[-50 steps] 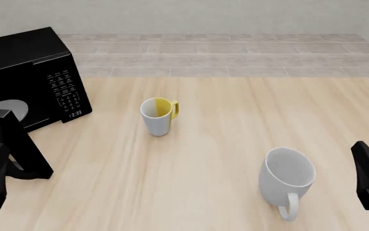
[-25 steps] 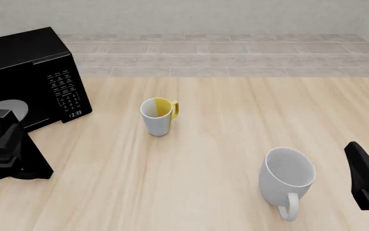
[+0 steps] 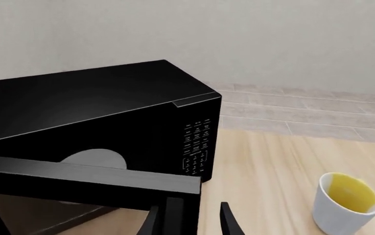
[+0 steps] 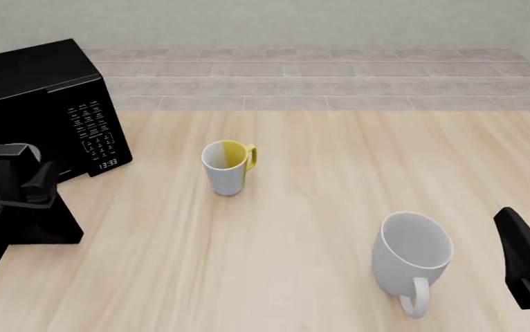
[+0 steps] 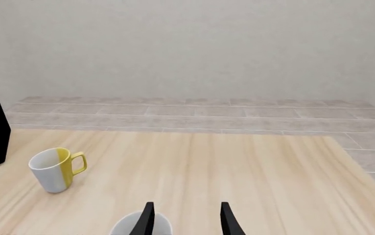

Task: Close the microwave.

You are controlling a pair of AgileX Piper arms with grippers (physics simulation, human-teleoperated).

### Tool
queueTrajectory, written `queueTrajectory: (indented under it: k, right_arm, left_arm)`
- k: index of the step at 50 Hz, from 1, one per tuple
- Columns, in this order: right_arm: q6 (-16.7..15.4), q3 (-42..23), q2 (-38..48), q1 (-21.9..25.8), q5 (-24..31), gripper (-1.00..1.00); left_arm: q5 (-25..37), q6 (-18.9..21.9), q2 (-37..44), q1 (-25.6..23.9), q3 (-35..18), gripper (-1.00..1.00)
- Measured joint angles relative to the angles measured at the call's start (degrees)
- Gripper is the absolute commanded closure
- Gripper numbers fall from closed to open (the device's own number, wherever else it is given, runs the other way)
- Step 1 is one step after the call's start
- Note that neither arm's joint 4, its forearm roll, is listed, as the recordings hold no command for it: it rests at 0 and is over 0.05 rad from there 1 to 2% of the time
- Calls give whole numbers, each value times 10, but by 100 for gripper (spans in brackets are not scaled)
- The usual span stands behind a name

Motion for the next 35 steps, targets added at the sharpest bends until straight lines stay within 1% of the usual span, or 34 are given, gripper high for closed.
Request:
queueTrajectory:
  k: [4, 12, 20, 24, 35]
  right_arm:
    - [0, 0, 2, 2, -3, -100]
    - [1, 0, 14, 8, -14, -100]
    - [2, 0, 26, 14, -22, -100]
    - [3, 0, 28, 16, -22, -100]
    - [4, 0, 30, 19, -23, -100]
  left_arm:
    - [-19, -5, 26, 2, -12, -100]
    - [-19, -9, 61, 5, -45, -100]
    - [-16, -6, 77, 7, -62, -100]
    - [-2, -3, 78, 7, -72, -100]
    - [65, 3, 68, 8, -105, -100]
